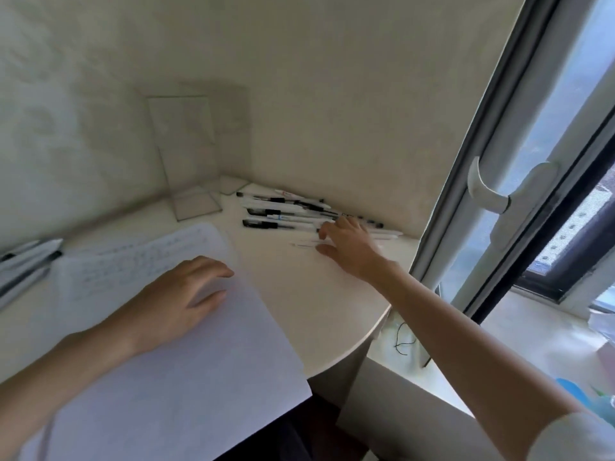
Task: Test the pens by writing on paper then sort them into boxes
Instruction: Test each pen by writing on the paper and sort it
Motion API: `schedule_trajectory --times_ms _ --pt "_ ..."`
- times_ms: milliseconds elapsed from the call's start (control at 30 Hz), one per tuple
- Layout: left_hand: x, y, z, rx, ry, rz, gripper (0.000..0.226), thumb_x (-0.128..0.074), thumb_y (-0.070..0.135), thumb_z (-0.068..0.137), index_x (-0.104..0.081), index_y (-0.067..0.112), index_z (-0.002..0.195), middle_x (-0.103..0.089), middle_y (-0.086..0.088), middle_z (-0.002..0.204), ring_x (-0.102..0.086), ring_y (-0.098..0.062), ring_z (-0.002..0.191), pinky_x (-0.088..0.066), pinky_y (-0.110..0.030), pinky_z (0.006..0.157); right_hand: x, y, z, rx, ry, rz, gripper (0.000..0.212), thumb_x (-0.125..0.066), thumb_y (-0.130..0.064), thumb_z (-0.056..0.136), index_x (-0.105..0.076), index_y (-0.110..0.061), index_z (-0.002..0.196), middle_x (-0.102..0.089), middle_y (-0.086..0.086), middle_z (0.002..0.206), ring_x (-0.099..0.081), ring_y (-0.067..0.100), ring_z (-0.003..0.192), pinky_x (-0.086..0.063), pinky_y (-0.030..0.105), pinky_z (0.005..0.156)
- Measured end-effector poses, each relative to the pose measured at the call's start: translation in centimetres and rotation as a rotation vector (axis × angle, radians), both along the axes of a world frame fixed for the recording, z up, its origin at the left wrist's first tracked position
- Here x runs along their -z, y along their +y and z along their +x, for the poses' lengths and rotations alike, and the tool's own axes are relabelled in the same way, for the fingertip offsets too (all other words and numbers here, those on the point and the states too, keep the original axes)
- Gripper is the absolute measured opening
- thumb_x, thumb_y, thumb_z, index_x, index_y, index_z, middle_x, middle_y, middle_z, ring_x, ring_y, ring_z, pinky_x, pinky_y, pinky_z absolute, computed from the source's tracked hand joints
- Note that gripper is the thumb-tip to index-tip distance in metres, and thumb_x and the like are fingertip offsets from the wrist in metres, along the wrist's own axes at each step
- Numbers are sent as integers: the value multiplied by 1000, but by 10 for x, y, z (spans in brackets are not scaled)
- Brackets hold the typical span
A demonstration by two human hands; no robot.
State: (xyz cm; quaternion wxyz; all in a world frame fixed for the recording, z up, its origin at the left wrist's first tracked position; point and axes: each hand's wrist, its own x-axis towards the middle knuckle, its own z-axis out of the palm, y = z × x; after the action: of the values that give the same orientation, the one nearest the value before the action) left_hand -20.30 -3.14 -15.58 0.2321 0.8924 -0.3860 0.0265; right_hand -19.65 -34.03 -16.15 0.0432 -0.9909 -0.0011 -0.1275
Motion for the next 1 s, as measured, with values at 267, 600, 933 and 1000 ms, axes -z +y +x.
schedule_trajectory --times_ms 267,600,933,1000 --pt "18 51 6 -58 76 26 91 -6 88 66 -44 37 130 -31 30 131 -27 11 123 -9 4 93 -2 47 28 -87 -75 -470 24 -78 -4 66 -64 -2 84 -65 15 82 -66 33 73 -52 33 65" --pt "23 79 11 -69 1 76 83 -5 82 73 -39 39 136 -20 29 139 -19 2 134 -10 -16 110 -12 139 46 -264 -179 -101 31 -54 4 86 -55 -2 116 -58 17 97 -56 34 85 -38 36 63" --pt "24 78 9 -71 -43 101 70 -9 67 79 -33 40 139 -18 28 142 -5 17 123 4 -3 101 13 181 72 -224 -244 15 71 -18 -80 71 -58 -22 75 -47 -6 74 -52 20 82 -28 31 76" --pt "27 79 11 -62 -52 96 72 -6 71 79 -36 40 137 -21 26 145 -9 14 127 1 -5 103 18 179 74 -211 -287 38 66 -25 -74 72 -59 -19 63 -43 -6 65 -54 23 76 -27 31 73"
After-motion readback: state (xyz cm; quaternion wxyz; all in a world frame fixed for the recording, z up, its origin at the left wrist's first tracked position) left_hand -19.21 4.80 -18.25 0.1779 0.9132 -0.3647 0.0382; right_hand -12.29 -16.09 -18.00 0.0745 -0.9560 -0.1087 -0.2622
